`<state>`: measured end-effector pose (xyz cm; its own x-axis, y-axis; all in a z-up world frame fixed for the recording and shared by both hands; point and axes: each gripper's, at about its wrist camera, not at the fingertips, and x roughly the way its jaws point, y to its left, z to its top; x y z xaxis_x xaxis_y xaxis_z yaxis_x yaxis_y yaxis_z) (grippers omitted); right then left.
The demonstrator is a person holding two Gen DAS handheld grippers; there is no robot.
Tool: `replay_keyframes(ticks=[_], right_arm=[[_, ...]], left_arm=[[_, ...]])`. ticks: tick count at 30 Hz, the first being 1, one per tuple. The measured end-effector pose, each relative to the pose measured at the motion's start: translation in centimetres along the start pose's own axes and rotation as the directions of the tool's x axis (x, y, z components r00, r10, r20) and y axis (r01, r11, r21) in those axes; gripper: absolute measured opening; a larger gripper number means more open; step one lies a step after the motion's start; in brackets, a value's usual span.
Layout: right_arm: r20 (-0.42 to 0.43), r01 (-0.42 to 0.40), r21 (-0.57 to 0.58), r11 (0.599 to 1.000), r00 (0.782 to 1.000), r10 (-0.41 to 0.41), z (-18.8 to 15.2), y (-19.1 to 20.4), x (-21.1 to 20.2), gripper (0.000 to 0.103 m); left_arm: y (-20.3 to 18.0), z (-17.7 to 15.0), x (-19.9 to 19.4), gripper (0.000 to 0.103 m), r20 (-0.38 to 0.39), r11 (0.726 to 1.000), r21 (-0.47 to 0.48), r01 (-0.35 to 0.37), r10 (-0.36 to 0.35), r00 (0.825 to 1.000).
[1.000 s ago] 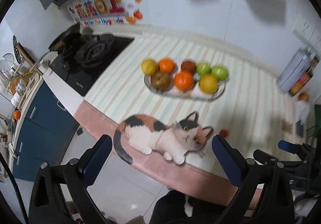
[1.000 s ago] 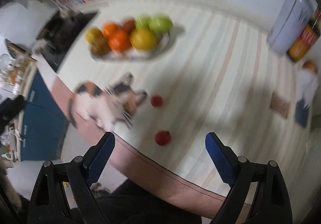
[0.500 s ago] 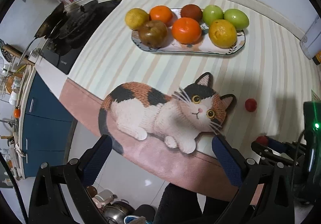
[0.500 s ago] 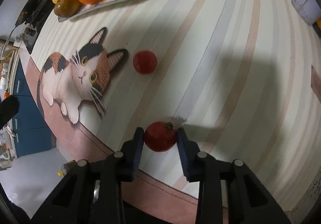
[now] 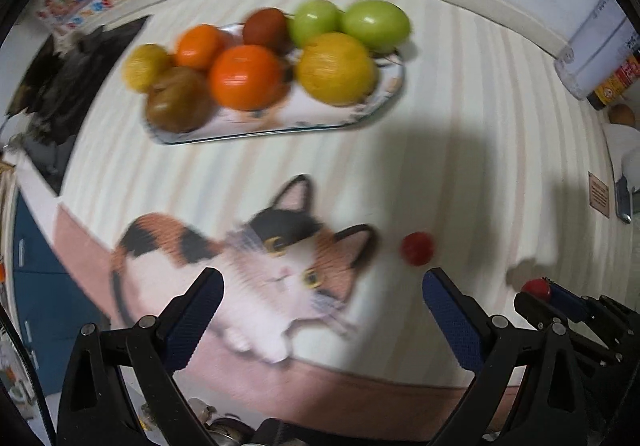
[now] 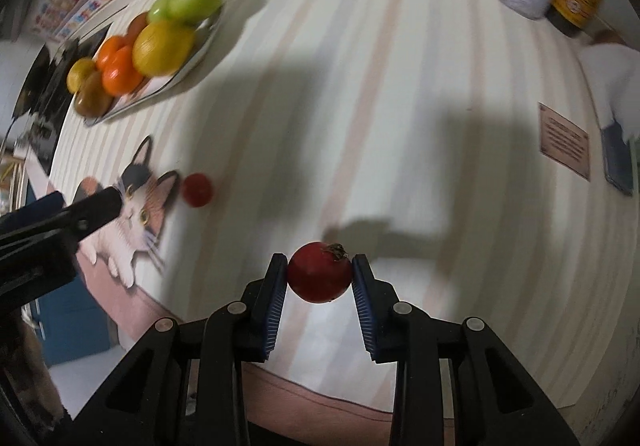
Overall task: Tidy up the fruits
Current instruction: 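Grasp the other red tomato with the left gripper while the right holds its tomato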
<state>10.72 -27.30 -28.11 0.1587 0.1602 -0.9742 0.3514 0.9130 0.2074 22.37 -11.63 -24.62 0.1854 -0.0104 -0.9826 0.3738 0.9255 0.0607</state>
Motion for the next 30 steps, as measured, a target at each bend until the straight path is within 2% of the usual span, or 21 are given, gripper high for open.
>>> replay_keyframes(ticks=[2, 3, 6, 11, 13, 16, 21, 26, 30], right_arm=[[0.005, 0.004, 0.018, 1.000, 1.000, -0.004, 0.0, -0.4, 0.0, 0.036], [0.008, 0.007, 0.025, 1.000, 1.000, -0.007, 0.0, -0.7, -0.2, 0.036], [0.015, 0.016, 0.032, 0.999, 1.000, -0.016, -0.1, -1.5, -0.6, 0.036], [0.014, 0.021, 0.045, 0.999, 1.000, -0.022, -0.2, -2.4, -0.8, 0.036], [0.013, 0.023, 0.048, 0.999, 1.000, -0.024, -0.2, -2.4, -0.7, 0.036], [0.012, 0.027, 0.049, 0.998, 1.000, -0.028, -0.1, -2.2, -0.6, 0.036], [0.014, 0.036, 0.038, 0.999, 0.999, -0.037, 0.0, -1.7, -0.6, 0.036], [0.021, 0.036, 0.040, 0.999, 0.999, -0.037, 0.1, -1.6, -1.1, 0.036], [0.042, 0.017, 0.038, 0.999, 0.999, -0.019, 0.3, -1.3, -2.0, 0.036]], left_arm=[[-0.9, 0.5, 0.9, 0.101, -0.015, 0.999, 0.015, 0.028, -0.028, 1.000], [-1.3, 0.7, 1.5, 0.098, -0.030, 0.999, 0.023, 0.048, -0.047, 0.998], [-2.6, 1.4, 2.8, 0.079, -0.063, 0.995, 0.044, 0.089, -0.086, 0.994], [-4.2, 2.0, 3.9, 0.063, -0.080, 0.989, 0.067, 0.131, -0.126, 0.989], [-4.7, 2.1, 4.3, 0.047, -0.093, 0.986, 0.074, 0.149, -0.142, 0.986], [-5.4, 2.1, 4.9, 0.034, -0.103, 0.983, 0.086, 0.165, -0.156, 0.982], [-5.7, 2.3, 5.6, 0.023, -0.093, 0.981, 0.081, 0.177, -0.169, 0.981], [-4.6, 2.4, 4.8, 0.022, -0.064, 0.975, 0.046, 0.217, -0.214, 0.975], [-2.0, 2.9, 2.1, 0.022, -0.011, 0.966, -0.004, 0.260, -0.260, 0.965]])
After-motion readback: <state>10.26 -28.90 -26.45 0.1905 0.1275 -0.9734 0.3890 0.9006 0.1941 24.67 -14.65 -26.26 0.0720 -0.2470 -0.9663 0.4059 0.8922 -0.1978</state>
